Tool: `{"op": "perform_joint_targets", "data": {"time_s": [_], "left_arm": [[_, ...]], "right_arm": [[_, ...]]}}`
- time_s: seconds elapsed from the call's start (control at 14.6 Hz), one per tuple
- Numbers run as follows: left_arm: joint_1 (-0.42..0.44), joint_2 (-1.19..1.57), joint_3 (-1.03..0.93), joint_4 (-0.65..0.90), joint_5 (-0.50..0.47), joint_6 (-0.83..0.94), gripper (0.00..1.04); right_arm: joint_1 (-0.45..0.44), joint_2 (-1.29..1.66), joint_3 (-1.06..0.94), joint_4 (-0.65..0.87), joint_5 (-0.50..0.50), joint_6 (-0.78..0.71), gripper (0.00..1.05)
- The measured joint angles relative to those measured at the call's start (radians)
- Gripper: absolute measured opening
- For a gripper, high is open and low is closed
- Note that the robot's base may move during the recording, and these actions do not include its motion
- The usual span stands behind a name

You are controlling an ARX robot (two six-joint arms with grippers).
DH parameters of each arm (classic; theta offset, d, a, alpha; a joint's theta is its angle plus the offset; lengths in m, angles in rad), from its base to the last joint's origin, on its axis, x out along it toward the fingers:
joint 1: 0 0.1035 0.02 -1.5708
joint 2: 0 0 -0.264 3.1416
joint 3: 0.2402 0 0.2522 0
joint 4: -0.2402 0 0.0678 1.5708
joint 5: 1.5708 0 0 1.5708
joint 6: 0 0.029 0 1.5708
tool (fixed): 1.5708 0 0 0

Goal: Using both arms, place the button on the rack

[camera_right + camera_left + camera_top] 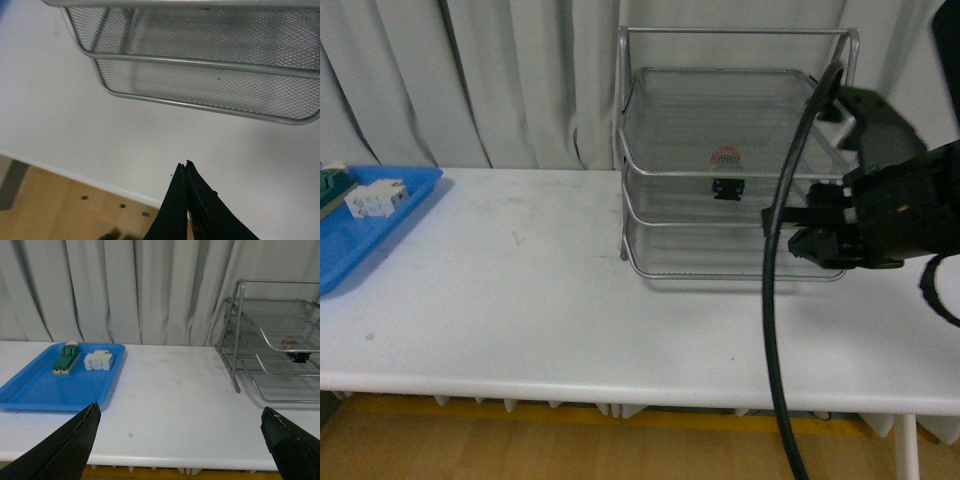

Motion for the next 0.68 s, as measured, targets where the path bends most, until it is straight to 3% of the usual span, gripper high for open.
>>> {"op": "perform_joint_targets", "data": {"time_s": [0.21,0.34,0.48,0.55,0.62,0.68], "left_arm": [[0.000,0.000,0.000,0.000,0.000,0.000,0.98],[0.000,0.000,0.000,0.000,0.000,0.000,0.98],[0.000,0.000,0.000,0.000,0.000,0.000,0.98],[0.000,0.000,0.000,0.000,0.000,0.000,0.98],[0.000,0.000,0.000,0.000,0.000,0.000,0.98],[0.000,0.000,0.000,0.000,0.000,0.000,0.98]], "right_arm": [[-0.136,-0.262,-0.181,0.061,-0.132,0.126,0.02],[-0.268,-0.397,-0.241,0.065,-0.163,0.167,0.02],[-0.344,-0.517,-0.272,0.080,-0.191,0.174,0.02],[-0.333,-0.580,-0.379,0.354,-0.054,0.090,0.02],[-0.316,-0.663,-0.480,0.478,0.032,0.018,0.02],[-0.278,-0.780,-0.563,0.471,0.117,-0.046,0.02]]}}
